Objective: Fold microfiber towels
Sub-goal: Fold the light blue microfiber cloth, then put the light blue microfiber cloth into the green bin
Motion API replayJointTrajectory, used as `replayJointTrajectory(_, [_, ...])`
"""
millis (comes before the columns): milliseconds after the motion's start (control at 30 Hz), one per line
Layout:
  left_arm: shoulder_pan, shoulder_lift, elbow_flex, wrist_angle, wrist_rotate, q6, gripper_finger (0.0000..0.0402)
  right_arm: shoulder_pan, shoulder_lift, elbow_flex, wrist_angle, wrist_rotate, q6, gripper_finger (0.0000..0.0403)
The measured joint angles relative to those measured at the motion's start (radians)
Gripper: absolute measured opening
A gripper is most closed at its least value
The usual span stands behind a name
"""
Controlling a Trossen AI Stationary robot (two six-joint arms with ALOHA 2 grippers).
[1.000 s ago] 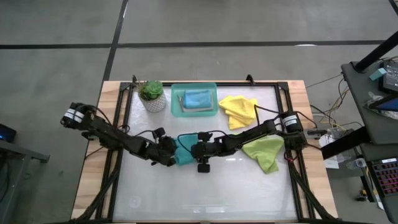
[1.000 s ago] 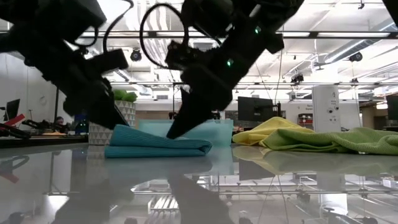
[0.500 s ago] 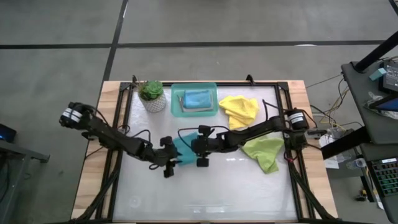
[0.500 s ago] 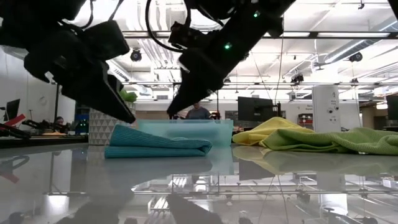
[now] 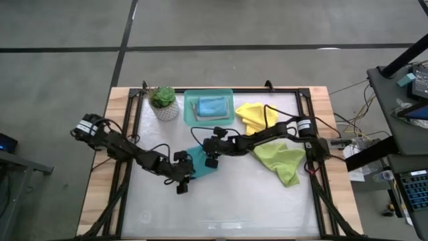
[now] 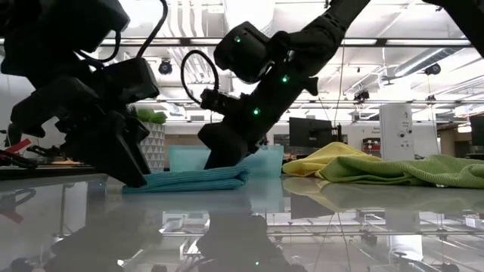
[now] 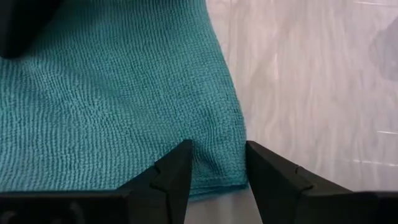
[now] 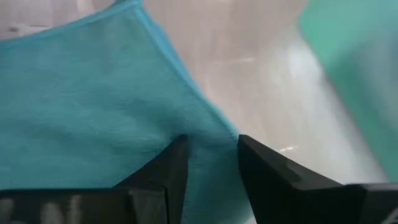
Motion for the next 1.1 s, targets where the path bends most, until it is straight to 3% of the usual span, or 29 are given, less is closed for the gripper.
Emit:
replayJointTrajectory(367, [0.000,-0.073,-0.003,-0.062,0.020,0.007,0.0134,0.015,-0.084,0.000,-0.053,-0.069,-0.001,0.0132])
replayJointTrajectory(567, [0.000,-0.157,0.000,-0.138,0.020,-0.055,0.0134,0.007,-0.172,0.000,-0.183,-0.157,0.142,0.0133])
replayJointTrajectory(667, [0.002,-0.226,-0.001,-0.217,0.015,-0.175,0.0134,-0.022,-0.198,0.000,-0.250,-0.299,0.240,0.0142])
replayJointTrajectory(800, [0.014,-0.320,-0.009,-0.352,-0.019,-0.503,0.0135,-0.058,-0.208,0.000,-0.307,-0.423,0.351,0.0174])
replayJointTrajectory(900, [0.018,-0.374,-0.029,-0.406,-0.037,-0.716,0.0135,-0.071,-0.208,0.000,-0.336,-0.464,0.390,0.0206])
replayJointTrajectory(1100, [0.021,-0.414,-0.108,-0.328,-0.127,-0.929,0.0140,-0.072,-0.202,-0.014,-0.279,-0.471,0.402,0.0265])
